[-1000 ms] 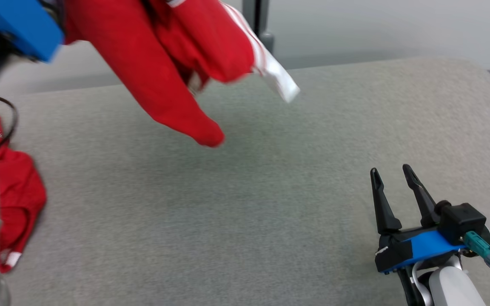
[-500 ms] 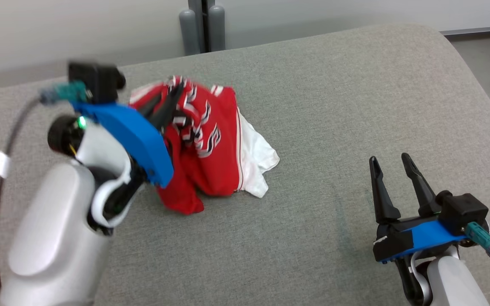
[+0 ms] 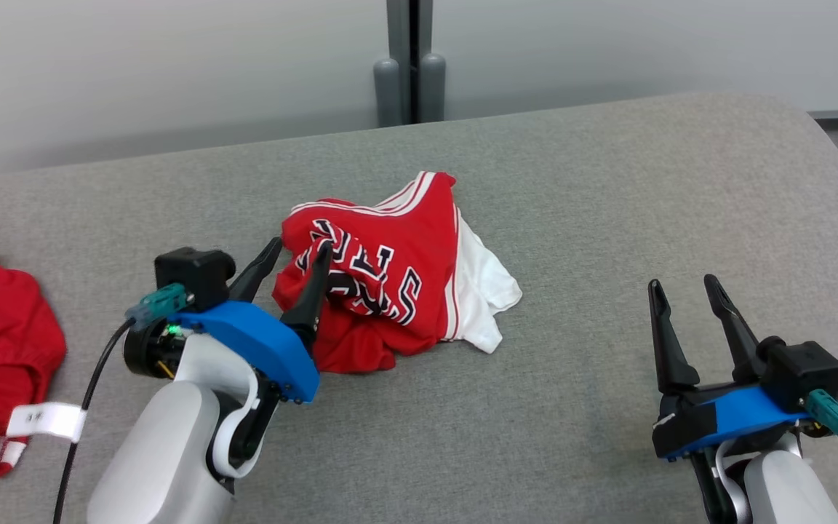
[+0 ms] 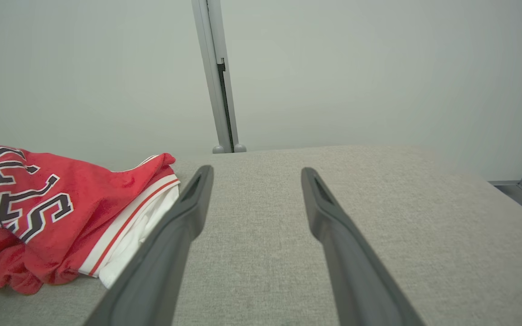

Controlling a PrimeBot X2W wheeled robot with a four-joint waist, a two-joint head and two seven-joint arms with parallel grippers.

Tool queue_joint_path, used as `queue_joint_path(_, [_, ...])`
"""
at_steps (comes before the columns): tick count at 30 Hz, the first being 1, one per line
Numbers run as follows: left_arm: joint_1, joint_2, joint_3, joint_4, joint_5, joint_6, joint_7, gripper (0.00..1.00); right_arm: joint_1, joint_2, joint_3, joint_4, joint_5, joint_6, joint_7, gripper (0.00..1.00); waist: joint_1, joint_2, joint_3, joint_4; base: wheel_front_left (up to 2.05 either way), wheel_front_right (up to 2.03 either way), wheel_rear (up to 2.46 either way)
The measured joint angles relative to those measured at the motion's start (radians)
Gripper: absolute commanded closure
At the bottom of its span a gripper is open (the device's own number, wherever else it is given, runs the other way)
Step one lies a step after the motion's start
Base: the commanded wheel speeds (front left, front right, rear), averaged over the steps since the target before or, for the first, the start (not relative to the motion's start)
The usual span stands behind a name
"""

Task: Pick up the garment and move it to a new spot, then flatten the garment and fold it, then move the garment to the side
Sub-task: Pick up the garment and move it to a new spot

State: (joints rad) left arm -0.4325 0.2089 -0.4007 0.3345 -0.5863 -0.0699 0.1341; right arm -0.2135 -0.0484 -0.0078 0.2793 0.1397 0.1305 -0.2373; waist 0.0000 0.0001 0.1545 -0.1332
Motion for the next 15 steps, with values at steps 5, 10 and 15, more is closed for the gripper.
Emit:
queue_joint_path(5, [0.089, 0.004, 0.049, -0.049, 0.007, 0.040, -0.147, 0.00, 0.030, 0.000, -0.017, -0.028, -0.020, 0.000, 0.026, 0.00, 0.0000, -0.0001, -0.027, 0.045, 0.00, 0.00, 0.00])
queue_joint_path(10, [0.190, 0.016, 0.084, -0.078, 0.032, 0.070, -0.292, 0.00, 0.055, 0.000, -0.036, -0.054, -0.028, 0.000, 0.051, 0.00, 0.0000, 0.0000, -0.040, 0.075, 0.00, 0.00, 0.00])
queue_joint_path(15, [0.272, 0.027, 0.117, -0.081, 0.060, 0.101, -0.374, 0.00, 0.063, 0.000, -0.036, -0.066, -0.035, 0.000, 0.069, 0.00, 0.0000, 0.0000, -0.049, 0.086, 0.00, 0.00, 0.00])
